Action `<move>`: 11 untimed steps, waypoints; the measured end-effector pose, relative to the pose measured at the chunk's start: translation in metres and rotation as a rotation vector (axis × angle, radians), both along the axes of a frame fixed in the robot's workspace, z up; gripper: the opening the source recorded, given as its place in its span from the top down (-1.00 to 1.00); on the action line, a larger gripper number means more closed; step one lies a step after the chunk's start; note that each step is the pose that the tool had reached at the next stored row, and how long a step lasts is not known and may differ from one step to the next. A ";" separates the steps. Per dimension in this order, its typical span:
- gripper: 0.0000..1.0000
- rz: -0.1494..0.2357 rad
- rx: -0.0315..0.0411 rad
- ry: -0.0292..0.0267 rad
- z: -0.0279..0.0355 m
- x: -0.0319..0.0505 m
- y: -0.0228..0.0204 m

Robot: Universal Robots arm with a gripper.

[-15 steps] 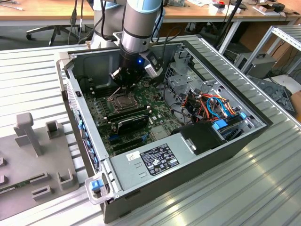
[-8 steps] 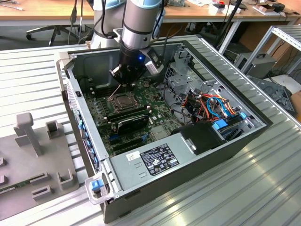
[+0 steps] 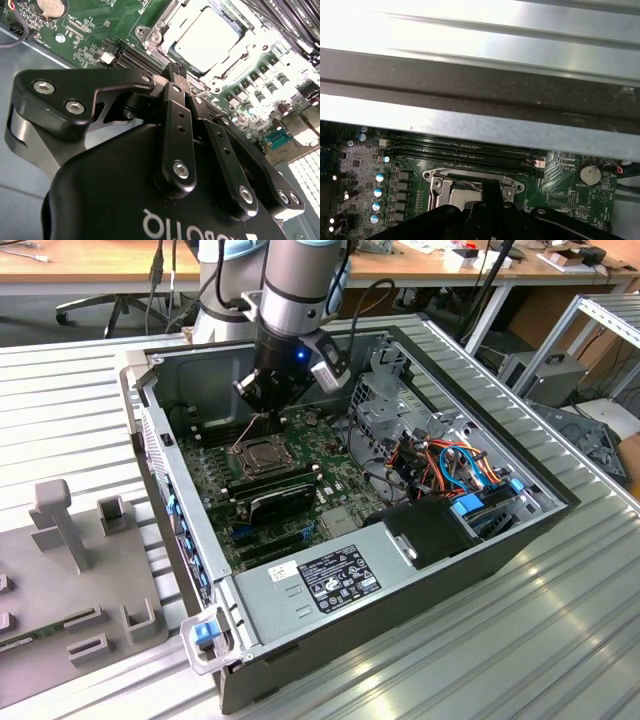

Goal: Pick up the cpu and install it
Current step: 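Install the first cpu locking lever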

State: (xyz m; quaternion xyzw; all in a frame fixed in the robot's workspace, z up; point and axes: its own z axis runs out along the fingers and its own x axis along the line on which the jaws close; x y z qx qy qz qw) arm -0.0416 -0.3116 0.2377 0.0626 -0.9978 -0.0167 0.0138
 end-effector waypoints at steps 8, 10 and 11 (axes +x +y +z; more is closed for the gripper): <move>0.79 0.000 0.0009 -0.0003 0.0024 -0.0010 -0.0091; 0.79 0.000 0.0008 -0.0013 0.0026 -0.0045 -0.0091; 0.79 0.000 0.0009 -0.0021 0.0027 -0.0072 -0.0091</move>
